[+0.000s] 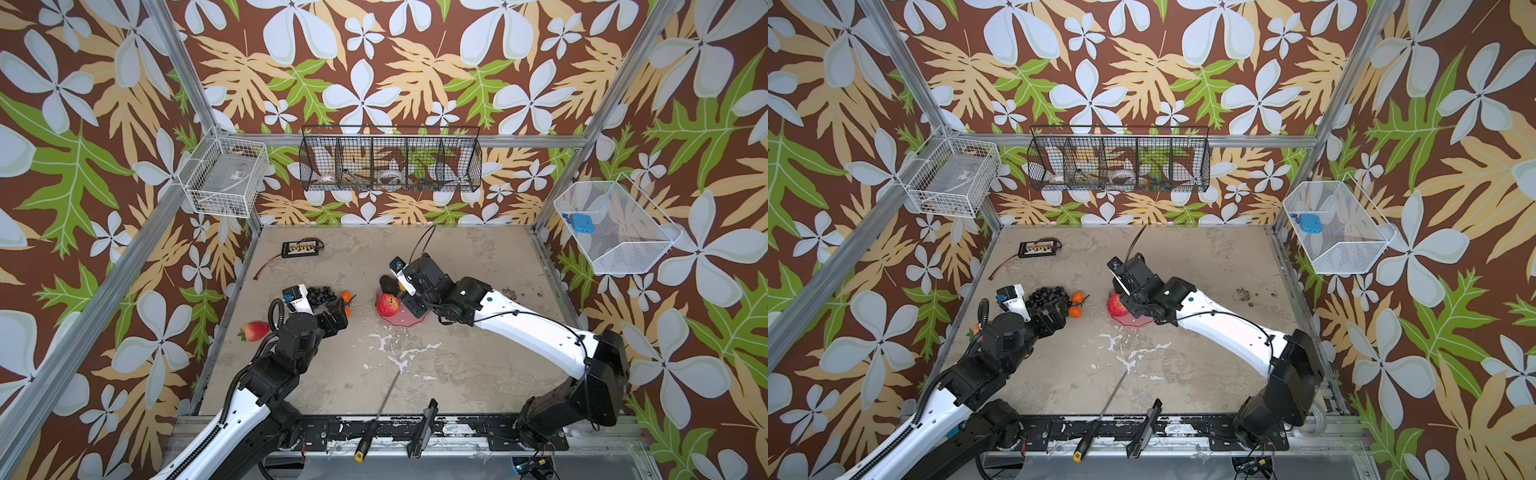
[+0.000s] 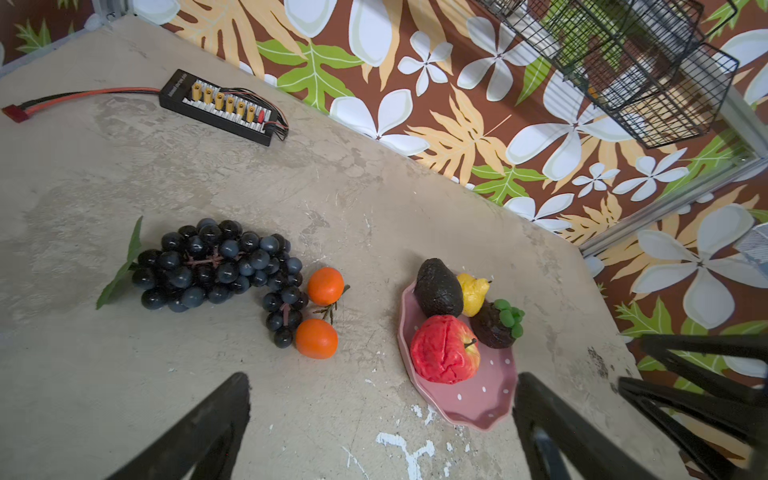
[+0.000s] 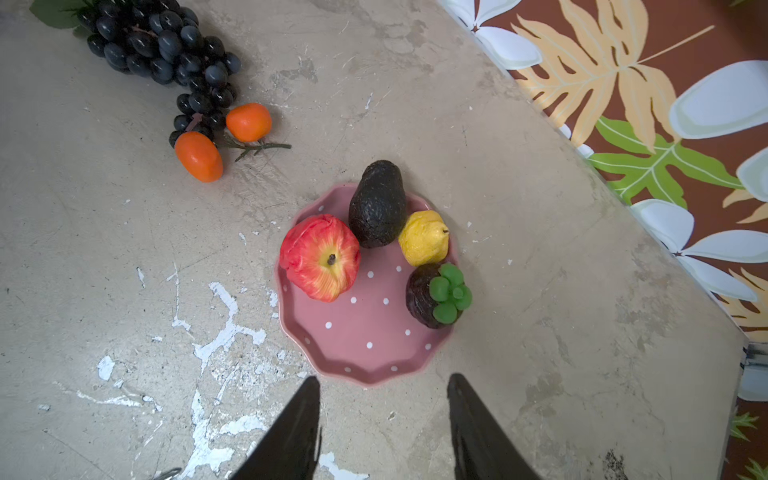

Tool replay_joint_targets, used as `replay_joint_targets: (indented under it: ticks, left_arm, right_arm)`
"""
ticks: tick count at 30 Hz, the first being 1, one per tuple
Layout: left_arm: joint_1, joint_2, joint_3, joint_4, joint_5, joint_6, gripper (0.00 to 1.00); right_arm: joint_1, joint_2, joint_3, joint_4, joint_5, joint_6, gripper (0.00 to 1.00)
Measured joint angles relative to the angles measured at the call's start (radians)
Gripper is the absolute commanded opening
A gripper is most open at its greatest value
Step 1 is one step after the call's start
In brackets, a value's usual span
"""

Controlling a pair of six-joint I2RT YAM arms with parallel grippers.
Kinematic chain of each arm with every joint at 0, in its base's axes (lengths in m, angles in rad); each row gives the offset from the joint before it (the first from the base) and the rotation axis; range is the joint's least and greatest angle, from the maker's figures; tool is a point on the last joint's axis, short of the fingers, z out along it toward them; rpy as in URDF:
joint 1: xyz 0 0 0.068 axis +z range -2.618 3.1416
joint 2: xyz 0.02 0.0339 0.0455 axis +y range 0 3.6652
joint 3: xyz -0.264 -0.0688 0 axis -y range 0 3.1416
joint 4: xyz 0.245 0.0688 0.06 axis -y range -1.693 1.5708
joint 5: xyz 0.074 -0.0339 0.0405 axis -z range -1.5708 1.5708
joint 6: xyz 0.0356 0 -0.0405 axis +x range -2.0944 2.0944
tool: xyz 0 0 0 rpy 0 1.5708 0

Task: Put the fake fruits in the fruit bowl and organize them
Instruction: 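Open the right gripper and lift it off the apple, then reach the left gripper toward the red-yellow peach while the right arm withdraws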

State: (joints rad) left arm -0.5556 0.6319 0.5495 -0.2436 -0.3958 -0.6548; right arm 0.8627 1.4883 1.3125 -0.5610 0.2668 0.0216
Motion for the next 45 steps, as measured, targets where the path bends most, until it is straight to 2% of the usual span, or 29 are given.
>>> replay_joint_targets:
  ticks: [6,10,15,19,22,33,38,45]
  left_arm:
    - [0.015,-0.012,-0.023,-0.005,-0.059,-0.049,1.0]
    - [0.032,-0.031,-0.043,0.019,-0.097,-0.071,1.0]
    - [0.074,0.033,-0.034,0.0,-0.182,-0.145,1.0]
    - [0.196,0.101,-0.031,-0.027,-0.182,-0.235,1.0]
    - [0.311,0.154,-0.047,-0.02,-0.13,-0.283,1.0]
    - [0.572,0.344,-0.061,0.04,-0.06,-0.388,1.0]
    - [0.617,0.423,-0.061,0.053,-0.089,-0.446,1.0]
    - [0.653,0.537,-0.057,0.085,-0.087,-0.537,1.0]
  right_arm:
    - [-0.002,-0.35,-0.319,0.136,0.031,0.038,0.62]
    - [-0.005,-0.558,-0.467,0.213,0.055,0.094,0.67]
    - [-0.004,-0.711,-0.583,0.291,0.07,0.193,0.7]
    - [-0.005,-0.771,-0.642,0.306,0.076,0.264,0.7]
    - [-0.005,-0.802,-0.668,0.306,0.072,0.291,0.7]
    - [-0.005,-0.932,-0.716,0.294,0.08,0.315,0.74]
    - [-0.005,-0.938,-0.73,0.295,0.079,0.315,0.74]
    - [-0.004,-0.86,-0.719,0.3,0.026,0.315,0.74]
